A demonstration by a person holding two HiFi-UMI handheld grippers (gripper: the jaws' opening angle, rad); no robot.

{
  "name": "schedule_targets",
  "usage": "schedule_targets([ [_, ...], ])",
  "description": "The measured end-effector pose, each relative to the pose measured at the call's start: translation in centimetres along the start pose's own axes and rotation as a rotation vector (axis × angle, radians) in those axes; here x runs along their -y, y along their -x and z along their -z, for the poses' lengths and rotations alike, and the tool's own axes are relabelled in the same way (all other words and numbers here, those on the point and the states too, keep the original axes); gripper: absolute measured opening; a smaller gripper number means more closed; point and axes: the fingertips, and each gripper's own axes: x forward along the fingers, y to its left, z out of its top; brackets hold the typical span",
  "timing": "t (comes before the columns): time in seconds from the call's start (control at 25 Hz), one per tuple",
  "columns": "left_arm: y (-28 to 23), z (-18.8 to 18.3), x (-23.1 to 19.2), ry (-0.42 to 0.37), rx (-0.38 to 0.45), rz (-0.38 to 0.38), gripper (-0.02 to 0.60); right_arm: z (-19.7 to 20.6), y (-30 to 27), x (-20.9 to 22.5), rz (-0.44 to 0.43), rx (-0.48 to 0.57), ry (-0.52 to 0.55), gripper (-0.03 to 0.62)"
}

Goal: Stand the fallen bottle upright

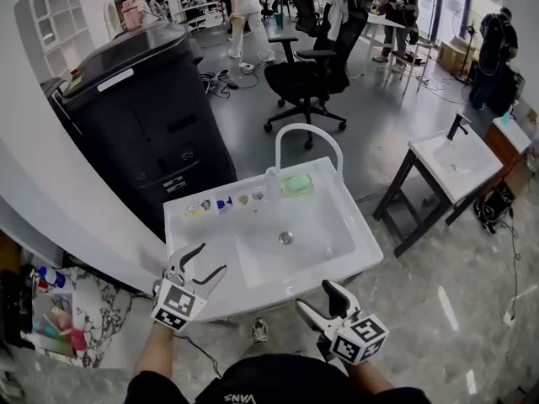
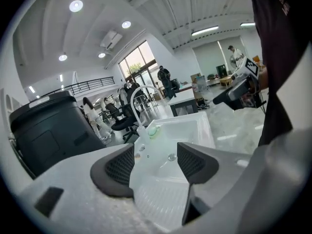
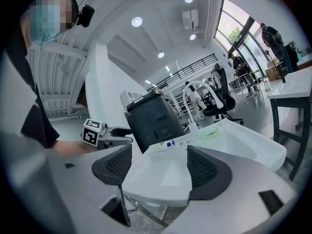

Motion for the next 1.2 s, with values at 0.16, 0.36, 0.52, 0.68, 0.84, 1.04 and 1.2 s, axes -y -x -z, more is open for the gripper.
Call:
schedule_targets([
  [0.16,-2.7,1.0,-2.7,-0.067,-0.043,0.056,0.285,-0.2,-2.7,0.2,0.01,-0.01,-0.006,0.331],
  [0.36,-6.0,2.6,-5.4,-0.199,-0.117,0.147,0.285,-0.6,-5.7,0.4,0.046,-0.007,-0.014,0.33],
  [0.52,-8.2,3.7,-7.8,-0.276,-0.149,0.199,0.285,-0.6,-7.8,0.4,0.078,-0.008,-0.024,0.328],
  [0.68,-10.9,4.4,-10.6,-0.328,-0.163,0.227,0.285,-0.7,-9.5,0.3,0.112,-0.007,-0.029,0.322],
  [0.84,-13.5,5.1,-12.1,-0.341,-0.168,0.275,0.285,-0.7,-10.8,0.5,0.158,0.001,-0.034,0.319],
  [1.04,-16.9,7.0,-12.5,-0.346,-0.203,0.346,0.285,-0.4,-12.0,0.7,0.213,0.012,-0.041,0.318],
  [1.2,-19.4,9.1,-12.8,-0.317,-0.228,0.392,0.285,-0.2,-12.7,1.1,0.26,0.008,-0.036,0.316],
])
